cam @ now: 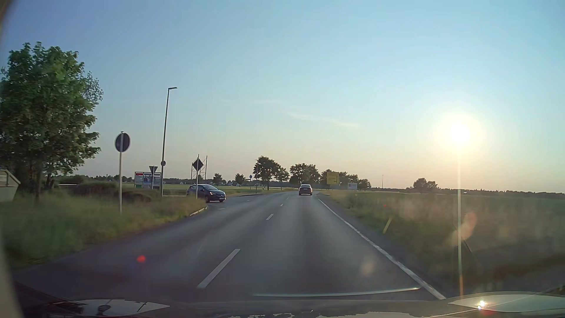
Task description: Follow the waypoints while adhering to traffic rules and regulations
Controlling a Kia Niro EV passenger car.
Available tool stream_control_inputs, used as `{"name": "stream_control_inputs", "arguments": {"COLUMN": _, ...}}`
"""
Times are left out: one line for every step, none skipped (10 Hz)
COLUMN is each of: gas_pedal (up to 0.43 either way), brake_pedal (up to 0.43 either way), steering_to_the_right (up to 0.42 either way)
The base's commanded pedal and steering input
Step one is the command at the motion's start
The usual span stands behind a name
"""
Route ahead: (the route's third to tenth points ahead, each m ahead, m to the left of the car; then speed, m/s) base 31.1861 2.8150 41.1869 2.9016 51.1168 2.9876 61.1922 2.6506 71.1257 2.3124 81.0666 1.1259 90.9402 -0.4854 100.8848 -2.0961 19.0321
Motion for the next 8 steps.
{"name": "stream_control_inputs", "arguments": {"gas_pedal": 0.189, "brake_pedal": 0.012, "steering_to_the_right": 0.002}}
{"name": "stream_control_inputs", "arguments": {"gas_pedal": 0.189, "brake_pedal": 0.018, "steering_to_the_right": 0.002}}
{"name": "stream_control_inputs", "arguments": {"gas_pedal": 0.189, "brake_pedal": 0.012, "steering_to_the_right": 0.002}}
{"name": "stream_control_inputs", "arguments": {"gas_pedal": 0.189, "brake_pedal": 0.012, "steering_to_the_right": 0.002}}
{"name": "stream_control_inputs", "arguments": {"gas_pedal": 0.189, "brake_pedal": 0.018, "steering_to_the_right": 0.002}}
{"name": "stream_control_inputs", "arguments": {"gas_pedal": 0.189, "brake_pedal": 0.018, "steering_to_the_right": 0.002}}
{"name": "stream_control_inputs", "arguments": {"gas_pedal": 0.189, "brake_pedal": 0.012, "steering_to_the_right": 0.002}}
{"name": "stream_control_inputs", "arguments": {"gas_pedal": 0.189, "brake_pedal": 0.012, "steering_to_the_right": 0.002}}
